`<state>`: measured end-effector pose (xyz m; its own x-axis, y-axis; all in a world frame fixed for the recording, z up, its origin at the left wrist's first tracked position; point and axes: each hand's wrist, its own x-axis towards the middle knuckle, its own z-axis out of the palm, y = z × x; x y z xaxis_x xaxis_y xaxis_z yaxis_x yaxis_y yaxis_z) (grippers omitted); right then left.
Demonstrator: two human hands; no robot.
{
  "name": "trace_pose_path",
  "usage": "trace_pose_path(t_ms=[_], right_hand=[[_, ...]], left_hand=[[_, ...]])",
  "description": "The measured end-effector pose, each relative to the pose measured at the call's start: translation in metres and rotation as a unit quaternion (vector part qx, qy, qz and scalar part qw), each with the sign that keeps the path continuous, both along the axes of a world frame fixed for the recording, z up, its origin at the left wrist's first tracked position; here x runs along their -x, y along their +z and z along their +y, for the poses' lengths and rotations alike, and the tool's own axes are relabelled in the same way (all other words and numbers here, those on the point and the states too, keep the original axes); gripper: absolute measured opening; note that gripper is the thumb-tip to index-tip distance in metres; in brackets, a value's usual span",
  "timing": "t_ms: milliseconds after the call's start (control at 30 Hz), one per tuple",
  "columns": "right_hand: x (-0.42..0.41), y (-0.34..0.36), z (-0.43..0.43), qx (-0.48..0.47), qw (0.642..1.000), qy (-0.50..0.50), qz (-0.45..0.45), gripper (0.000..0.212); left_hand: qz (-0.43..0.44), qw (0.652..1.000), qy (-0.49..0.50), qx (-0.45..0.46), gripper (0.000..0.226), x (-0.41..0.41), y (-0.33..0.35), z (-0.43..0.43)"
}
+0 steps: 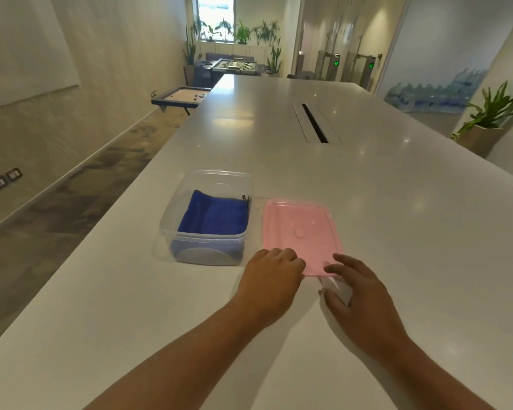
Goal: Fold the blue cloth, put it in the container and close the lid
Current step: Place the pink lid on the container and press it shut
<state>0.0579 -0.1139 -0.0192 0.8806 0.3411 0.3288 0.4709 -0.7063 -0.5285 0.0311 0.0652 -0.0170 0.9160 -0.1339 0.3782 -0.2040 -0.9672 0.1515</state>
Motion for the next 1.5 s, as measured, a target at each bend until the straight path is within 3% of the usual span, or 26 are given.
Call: trace_pose_path(t_ms=[133, 300, 433, 533, 633, 733, 767, 833, 867, 933, 1000, 1200, 1267, 1333, 1500], right_hand=[[0.001, -0.004, 0.001, 0.002, 1.0, 0.011, -0.02, 0.053], [-0.002, 0.0, 0.0, -0.114, 0.992, -0.03, 0.041, 0.093], [-0.008, 0.002, -0.003, -0.232, 0.967, -0.07, 0.084, 0.102], [-0.005, 0.008, -0.005, -0.31, 0.94, -0.068, 0.127, 0.103], [-0.003, 0.013, -0.006, -0.35, 0.926, -0.055, 0.13, 0.106], [0.0, 0.015, -0.009, -0.4, 0.903, -0.022, 0.156, 0.101], [0.002, 0.014, -0.008, -0.453, 0.87, -0.012, 0.195, 0.091], [0.006, 0.014, -0.005, -0.564, 0.766, 0.0, 0.307, 0.075], [0.007, 0.015, -0.001, -0.589, 0.739, 0.007, 0.325, 0.073], [0.01, 0.015, 0.004, -0.612, 0.719, 0.013, 0.33, 0.06], [0.011, 0.016, 0.012, -0.635, 0.692, 0.001, 0.343, 0.043], [0.007, 0.024, 0.023, -0.598, 0.722, 0.011, 0.349, 0.052], [0.007, 0.028, 0.025, -0.584, 0.733, 0.041, 0.347, 0.053], [0.006, 0.033, 0.028, -0.558, 0.751, 0.053, 0.349, 0.064], [-0.003, 0.046, 0.037, -0.523, 0.771, 0.074, 0.356, 0.068]], left_hand=[[-0.004, 1.0, -0.003, -0.029, 0.016, -0.002, 0.002, -0.002], [-0.031, 0.999, 0.009, -0.024, 0.012, -0.002, 0.012, -0.005], [-0.086, 0.995, -0.006, 0.041, 0.017, -0.001, 0.025, -0.007], [-0.132, 0.986, -0.023, 0.104, 0.008, 0.005, 0.034, -0.013], [-0.116, 0.961, 0.014, 0.252, 0.032, 0.019, 0.043, -0.022], [-0.049, 0.877, 0.002, 0.477, 0.017, 0.04, 0.055, -0.028], [-0.022, 0.831, -0.002, 0.556, 0.013, 0.048, 0.061, -0.031], [0.021, 0.736, -0.004, 0.677, 0.011, 0.064, 0.068, -0.035], [0.034, 0.695, -0.005, 0.718, 0.01, 0.071, 0.07, -0.036], [0.053, 0.632, 0.004, 0.774, 0.003, 0.082, 0.071, -0.036], [0.071, 0.604, 0.033, 0.793, 0.004, 0.092, 0.069, -0.03], [0.05, 0.667, 0.089, 0.738, 0.014, 0.122, 0.056, -0.002], [0.025, 0.654, 0.129, 0.745, 0.022, 0.127, 0.057, 0.01], [0.017, 0.638, 0.153, 0.754, 0.044, 0.131, 0.061, 0.023], [0.018, 0.669, 0.166, 0.724, 0.055, 0.138, 0.063, 0.05]])
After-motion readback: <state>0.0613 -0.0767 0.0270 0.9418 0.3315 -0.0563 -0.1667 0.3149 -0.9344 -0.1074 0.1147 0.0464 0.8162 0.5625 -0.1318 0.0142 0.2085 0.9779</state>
